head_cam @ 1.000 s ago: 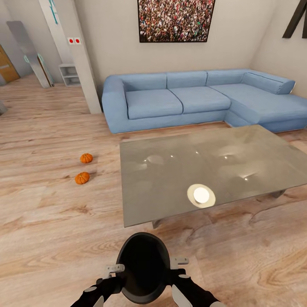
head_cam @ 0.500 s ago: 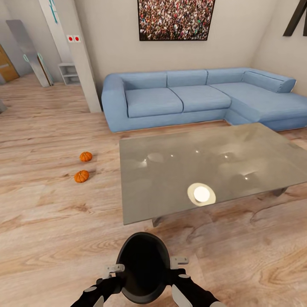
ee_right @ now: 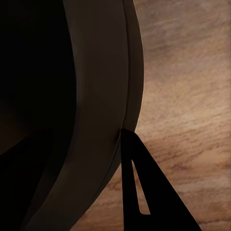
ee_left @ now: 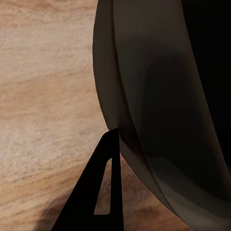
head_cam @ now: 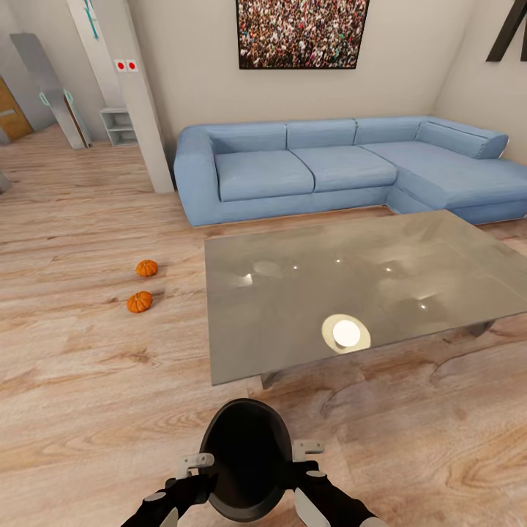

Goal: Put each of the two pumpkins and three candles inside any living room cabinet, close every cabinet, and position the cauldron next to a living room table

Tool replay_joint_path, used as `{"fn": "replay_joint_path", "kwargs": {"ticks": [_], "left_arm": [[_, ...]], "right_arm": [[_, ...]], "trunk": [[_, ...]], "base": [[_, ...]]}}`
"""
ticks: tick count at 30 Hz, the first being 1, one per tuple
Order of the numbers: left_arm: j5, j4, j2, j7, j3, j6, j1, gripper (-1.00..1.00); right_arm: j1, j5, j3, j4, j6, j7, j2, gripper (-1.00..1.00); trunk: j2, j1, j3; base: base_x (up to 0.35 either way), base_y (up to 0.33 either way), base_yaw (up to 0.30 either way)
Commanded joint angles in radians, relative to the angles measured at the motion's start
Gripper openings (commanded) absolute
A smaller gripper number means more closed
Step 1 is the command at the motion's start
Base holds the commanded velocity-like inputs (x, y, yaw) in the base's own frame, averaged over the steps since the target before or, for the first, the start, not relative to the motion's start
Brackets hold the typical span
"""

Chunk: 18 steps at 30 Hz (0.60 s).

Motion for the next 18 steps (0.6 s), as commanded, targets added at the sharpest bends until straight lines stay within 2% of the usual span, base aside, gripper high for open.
{"fn": "replay_joint_path", "kwargs": {"ticks": [1,5,18], "left_arm": [[0.019,-0.002,0.002,0.008,-0.008,0.003,-0.001,-1.0],[0.019,-0.002,0.002,0.008,-0.008,0.003,-0.001,-1.0],[0.019,-0.002,0.002,0.009,-0.009,0.003,-0.001,-1.0]], "right_arm": [[-0.001,0.0,0.015,-0.019,-0.072,0.004,-0.001,-1.0],[-0.001,0.0,0.015,-0.019,-0.072,0.004,-0.001,-1.0],[-0.001,0.0,0.015,-0.019,-0.072,0.004,-0.001,-1.0]], "trunk": [[0.0,0.0,-0.001],[0.0,0.0,-0.001],[0.0,0.0,-0.001]], "base": [[0.106,0.0,0.0],[0.118,0.0,0.0],[0.017,0.0,0.0]]}}
